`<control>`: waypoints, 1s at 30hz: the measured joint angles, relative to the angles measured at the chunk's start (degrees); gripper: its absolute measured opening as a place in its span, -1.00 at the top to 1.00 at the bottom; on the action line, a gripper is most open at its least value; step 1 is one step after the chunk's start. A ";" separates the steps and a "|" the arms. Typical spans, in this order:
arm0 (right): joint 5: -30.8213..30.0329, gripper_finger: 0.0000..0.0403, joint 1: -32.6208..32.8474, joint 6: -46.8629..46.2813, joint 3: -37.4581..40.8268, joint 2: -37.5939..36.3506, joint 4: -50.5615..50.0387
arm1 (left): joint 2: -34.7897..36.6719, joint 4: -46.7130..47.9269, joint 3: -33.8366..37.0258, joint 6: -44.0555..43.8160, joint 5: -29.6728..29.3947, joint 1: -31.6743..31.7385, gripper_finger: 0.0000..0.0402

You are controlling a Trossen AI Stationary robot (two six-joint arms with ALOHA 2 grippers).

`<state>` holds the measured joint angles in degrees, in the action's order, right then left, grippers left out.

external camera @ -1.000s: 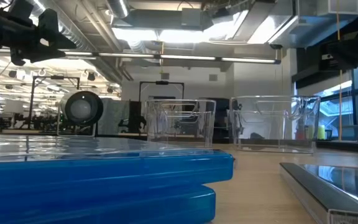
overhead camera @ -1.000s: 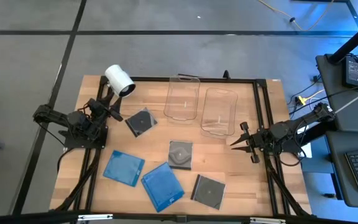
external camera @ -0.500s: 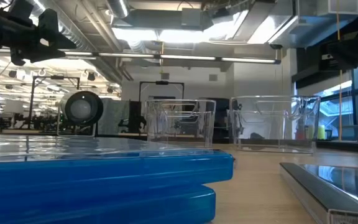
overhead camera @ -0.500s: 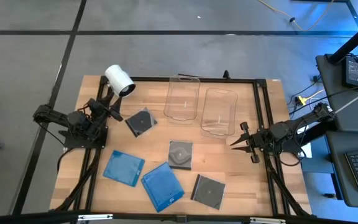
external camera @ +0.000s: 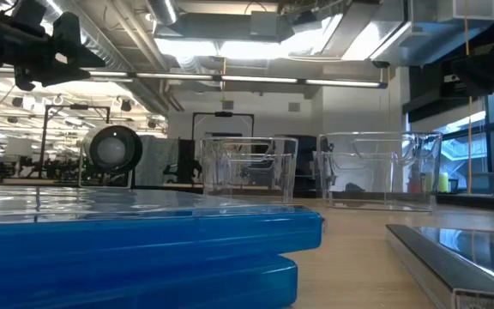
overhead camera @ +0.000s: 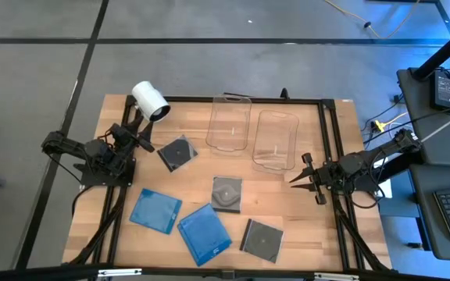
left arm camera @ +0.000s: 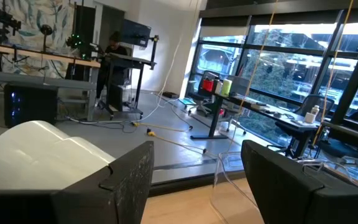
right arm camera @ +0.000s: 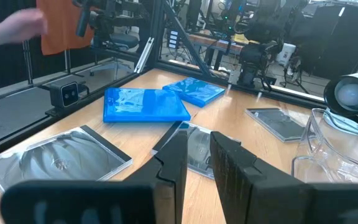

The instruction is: Pick & place jewel cases by type

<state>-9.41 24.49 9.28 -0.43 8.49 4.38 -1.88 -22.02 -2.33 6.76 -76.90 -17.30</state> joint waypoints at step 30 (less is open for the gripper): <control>0.19 0.63 0.02 -4.55 0.00 0.02 2.23 | 0.01 0.58 -0.01 -8.27 8.84 0.15 -0.19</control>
<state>-9.22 24.51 4.73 -0.43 8.51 6.61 -1.87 -21.45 -2.34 -1.50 -68.05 -17.15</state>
